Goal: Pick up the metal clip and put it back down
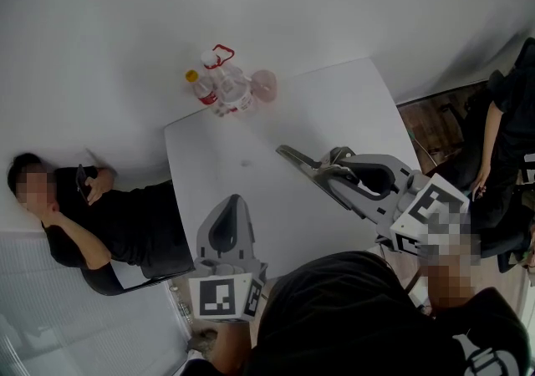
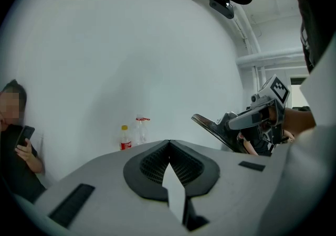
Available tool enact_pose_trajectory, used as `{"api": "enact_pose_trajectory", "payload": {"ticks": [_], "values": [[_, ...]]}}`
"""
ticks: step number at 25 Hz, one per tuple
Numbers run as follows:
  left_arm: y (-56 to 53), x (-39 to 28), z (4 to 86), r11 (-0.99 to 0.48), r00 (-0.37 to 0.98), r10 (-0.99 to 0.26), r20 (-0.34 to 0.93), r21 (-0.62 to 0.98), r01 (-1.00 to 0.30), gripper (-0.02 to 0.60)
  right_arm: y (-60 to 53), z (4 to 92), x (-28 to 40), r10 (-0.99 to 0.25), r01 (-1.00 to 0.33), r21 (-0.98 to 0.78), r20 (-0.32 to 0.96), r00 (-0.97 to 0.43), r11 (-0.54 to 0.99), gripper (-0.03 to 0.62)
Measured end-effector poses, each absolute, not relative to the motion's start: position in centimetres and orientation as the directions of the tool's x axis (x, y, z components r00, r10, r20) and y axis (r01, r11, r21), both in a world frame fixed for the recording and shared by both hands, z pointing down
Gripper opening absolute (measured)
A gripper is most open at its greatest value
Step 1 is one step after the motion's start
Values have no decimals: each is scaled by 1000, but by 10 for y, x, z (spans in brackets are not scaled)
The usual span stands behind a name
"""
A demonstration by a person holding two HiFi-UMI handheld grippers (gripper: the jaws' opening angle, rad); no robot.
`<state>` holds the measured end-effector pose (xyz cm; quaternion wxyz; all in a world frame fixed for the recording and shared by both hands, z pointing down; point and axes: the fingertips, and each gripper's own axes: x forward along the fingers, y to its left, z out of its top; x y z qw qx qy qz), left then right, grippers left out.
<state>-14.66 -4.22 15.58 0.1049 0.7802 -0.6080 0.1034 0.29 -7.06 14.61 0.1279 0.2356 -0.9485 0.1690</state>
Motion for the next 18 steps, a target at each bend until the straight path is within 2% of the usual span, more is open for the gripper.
{"api": "enact_pose_trajectory", "payload": {"ticks": [18], "values": [[-61, -183, 228, -241, 262, -910, 321, 105, -965, 20, -85, 218, -43, -352, -490, -275, 426, -833, 827, 95]]}}
